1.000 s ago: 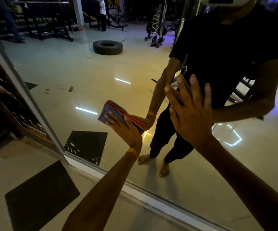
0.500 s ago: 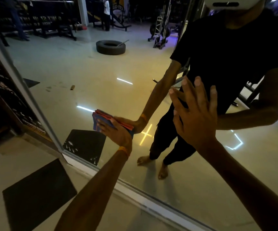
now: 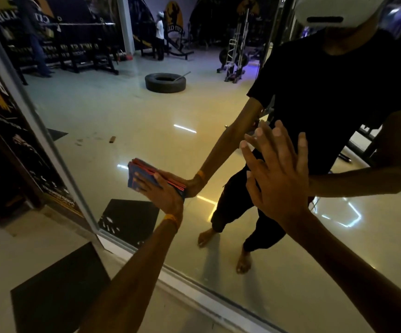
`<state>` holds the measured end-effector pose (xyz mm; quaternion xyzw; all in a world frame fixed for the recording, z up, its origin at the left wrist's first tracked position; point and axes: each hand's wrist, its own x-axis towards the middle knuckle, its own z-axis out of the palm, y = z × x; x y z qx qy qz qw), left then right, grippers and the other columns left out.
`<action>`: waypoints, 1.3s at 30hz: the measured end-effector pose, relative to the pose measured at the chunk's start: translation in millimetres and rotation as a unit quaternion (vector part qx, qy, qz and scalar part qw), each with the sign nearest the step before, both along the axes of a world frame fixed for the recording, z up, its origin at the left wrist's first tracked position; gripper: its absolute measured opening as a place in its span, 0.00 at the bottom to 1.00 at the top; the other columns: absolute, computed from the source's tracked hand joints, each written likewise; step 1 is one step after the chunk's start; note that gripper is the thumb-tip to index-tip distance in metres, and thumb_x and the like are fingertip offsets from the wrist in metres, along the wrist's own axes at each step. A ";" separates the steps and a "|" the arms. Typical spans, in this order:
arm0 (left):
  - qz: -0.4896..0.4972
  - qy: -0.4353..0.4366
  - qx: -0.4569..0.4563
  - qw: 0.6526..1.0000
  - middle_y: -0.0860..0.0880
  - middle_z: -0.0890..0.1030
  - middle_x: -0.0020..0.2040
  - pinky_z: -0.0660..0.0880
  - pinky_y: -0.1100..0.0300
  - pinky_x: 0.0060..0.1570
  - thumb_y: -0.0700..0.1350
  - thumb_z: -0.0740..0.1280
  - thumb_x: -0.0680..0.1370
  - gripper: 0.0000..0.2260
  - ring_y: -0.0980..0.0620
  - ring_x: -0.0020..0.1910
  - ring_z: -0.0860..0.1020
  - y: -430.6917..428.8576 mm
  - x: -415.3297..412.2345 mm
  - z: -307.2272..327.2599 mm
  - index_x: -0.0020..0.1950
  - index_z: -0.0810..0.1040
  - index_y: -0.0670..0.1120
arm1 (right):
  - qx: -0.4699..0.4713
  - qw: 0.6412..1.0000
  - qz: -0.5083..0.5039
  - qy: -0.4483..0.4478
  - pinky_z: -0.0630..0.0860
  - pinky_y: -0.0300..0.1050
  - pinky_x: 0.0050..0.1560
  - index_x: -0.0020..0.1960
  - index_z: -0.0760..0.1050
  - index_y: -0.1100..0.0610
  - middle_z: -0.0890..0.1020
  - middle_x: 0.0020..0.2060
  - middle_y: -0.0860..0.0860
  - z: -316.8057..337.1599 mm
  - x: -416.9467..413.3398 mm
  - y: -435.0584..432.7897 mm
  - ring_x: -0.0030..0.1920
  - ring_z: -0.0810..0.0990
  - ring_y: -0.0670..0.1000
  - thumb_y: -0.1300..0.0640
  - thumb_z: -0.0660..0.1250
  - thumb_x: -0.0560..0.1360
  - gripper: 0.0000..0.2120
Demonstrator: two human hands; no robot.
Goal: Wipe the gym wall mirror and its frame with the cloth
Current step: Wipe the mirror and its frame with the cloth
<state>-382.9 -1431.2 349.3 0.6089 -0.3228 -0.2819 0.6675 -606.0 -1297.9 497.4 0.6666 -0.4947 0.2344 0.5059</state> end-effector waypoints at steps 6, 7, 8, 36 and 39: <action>-0.034 -0.230 -0.173 0.957 0.41 0.48 0.85 0.46 0.42 0.82 0.63 0.44 0.86 0.33 0.41 0.84 0.46 10.0 -32.2 62.2 0.84 0.47 0.44 | -0.002 1.000 0.007 -0.005 0.47 0.68 0.79 0.82 0.62 0.54 0.62 0.80 0.60 22.4 31.5 -17.7 0.80 0.56 0.64 0.49 0.59 0.84 0.28; -0.037 -0.256 -0.188 0.947 0.42 0.47 0.85 0.45 0.42 0.82 0.63 0.44 0.86 0.33 0.40 0.84 0.46 -0.6 -12.6 57.0 0.84 0.47 0.45 | 0.001 1.000 0.008 -0.002 0.47 0.68 0.79 0.82 0.62 0.54 0.61 0.81 0.60 23.2 41.1 -22.8 0.81 0.56 0.64 0.49 0.59 0.84 0.28; -0.034 -0.255 -0.186 0.948 0.42 0.47 0.85 0.45 0.43 0.82 0.65 0.44 0.85 0.34 0.40 0.84 0.46 -13.9 12.5 51.7 0.84 0.47 0.44 | 0.005 1.000 0.012 0.002 0.46 0.67 0.79 0.82 0.62 0.54 0.62 0.80 0.60 23.6 51.3 -28.8 0.80 0.56 0.64 0.50 0.58 0.84 0.27; -0.042 -0.439 -0.291 0.849 0.41 0.46 0.84 0.38 0.43 0.81 0.58 0.54 0.86 0.31 0.40 0.83 0.41 -139.3 204.0 125.0 0.84 0.50 0.44 | -0.020 0.990 -0.038 -0.131 0.47 0.65 0.80 0.82 0.61 0.53 0.58 0.82 0.59 37.4 191.4 -120.6 0.83 0.52 0.62 0.49 0.60 0.84 0.28; 0.022 -0.264 -0.162 0.951 0.36 0.53 0.83 0.48 0.37 0.81 0.60 0.49 0.86 0.33 0.32 0.83 0.49 -170.3 237.8 144.5 0.84 0.54 0.39 | -0.029 0.989 -0.049 -0.135 0.47 0.66 0.80 0.82 0.59 0.52 0.57 0.82 0.58 32.4 191.5 -123.9 0.83 0.50 0.62 0.48 0.60 0.84 0.28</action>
